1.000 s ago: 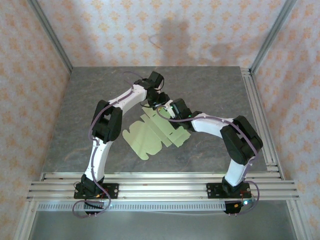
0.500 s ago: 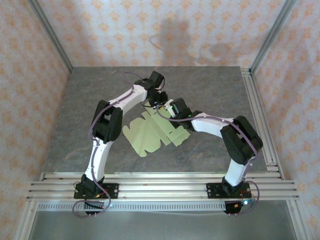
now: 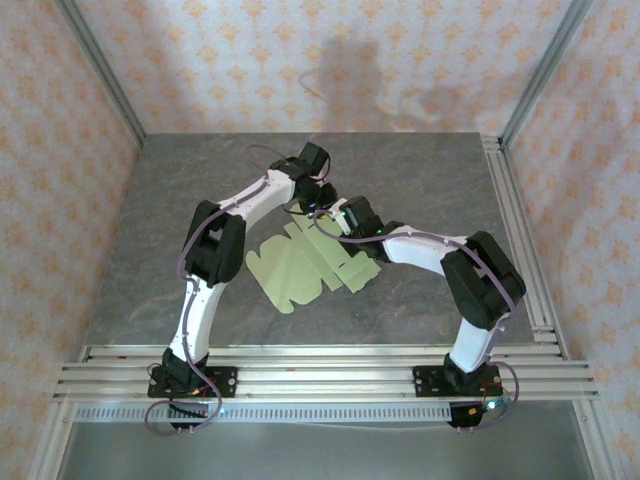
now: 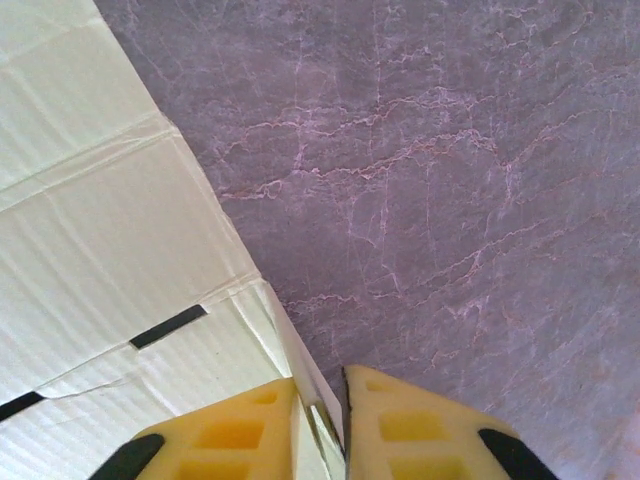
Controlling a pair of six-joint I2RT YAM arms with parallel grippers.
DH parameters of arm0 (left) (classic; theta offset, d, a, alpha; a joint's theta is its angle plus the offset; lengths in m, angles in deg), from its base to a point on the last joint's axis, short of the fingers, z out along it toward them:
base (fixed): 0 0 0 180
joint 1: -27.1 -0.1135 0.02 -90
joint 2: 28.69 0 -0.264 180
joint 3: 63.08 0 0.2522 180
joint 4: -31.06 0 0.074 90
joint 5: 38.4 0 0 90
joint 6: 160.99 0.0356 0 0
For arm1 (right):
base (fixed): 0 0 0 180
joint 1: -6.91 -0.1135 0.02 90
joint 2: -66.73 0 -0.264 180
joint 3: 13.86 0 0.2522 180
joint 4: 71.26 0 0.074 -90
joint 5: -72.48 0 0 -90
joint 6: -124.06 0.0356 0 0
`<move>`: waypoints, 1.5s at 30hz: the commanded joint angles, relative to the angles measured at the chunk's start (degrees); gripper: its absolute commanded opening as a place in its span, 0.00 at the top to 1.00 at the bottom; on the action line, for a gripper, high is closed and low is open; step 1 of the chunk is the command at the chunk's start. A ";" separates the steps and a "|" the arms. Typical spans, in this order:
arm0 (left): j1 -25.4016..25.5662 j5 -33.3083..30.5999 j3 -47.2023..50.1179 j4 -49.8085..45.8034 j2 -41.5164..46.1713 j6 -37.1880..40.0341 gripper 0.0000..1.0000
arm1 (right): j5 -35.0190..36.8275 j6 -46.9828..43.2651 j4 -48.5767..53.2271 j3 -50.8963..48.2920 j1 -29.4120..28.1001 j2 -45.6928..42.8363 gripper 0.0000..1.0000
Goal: Fold the paper box
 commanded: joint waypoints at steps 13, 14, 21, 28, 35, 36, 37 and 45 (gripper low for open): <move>-5.05 -9.34 17.12 7.36 17.29 2.66 0.24 | 1.73 -0.41 0.18 1.15 -0.40 0.13 1.00; -6.05 -9.75 19.25 7.95 18.56 3.10 0.24 | 1.52 -0.30 -0.17 0.94 -0.36 -0.04 1.00; -11.84 -9.48 32.52 13.32 24.88 4.00 0.20 | -2.65 1.36 -2.64 -1.18 1.15 -2.57 1.00; -12.88 -5.02 38.52 19.18 24.38 1.83 0.30 | -6.20 3.32 -3.10 -1.81 2.51 -4.16 1.00; -12.88 -2.30 37.88 21.91 21.86 2.49 0.38 | -9.13 3.68 -2.93 -2.34 2.88 -4.80 1.00; -12.88 -2.06 37.52 21.74 21.62 3.03 0.38 | -9.62 3.75 -2.83 -2.38 2.91 -4.87 1.00; -12.88 -2.09 37.07 21.29 21.36 3.84 0.38 | -9.94 3.77 -2.75 -2.42 3.07 -4.96 1.00; -12.79 -2.85 35.94 17.89 20.36 6.37 0.38 | -10.31 4.03 -2.15 -2.14 3.77 -5.04 1.00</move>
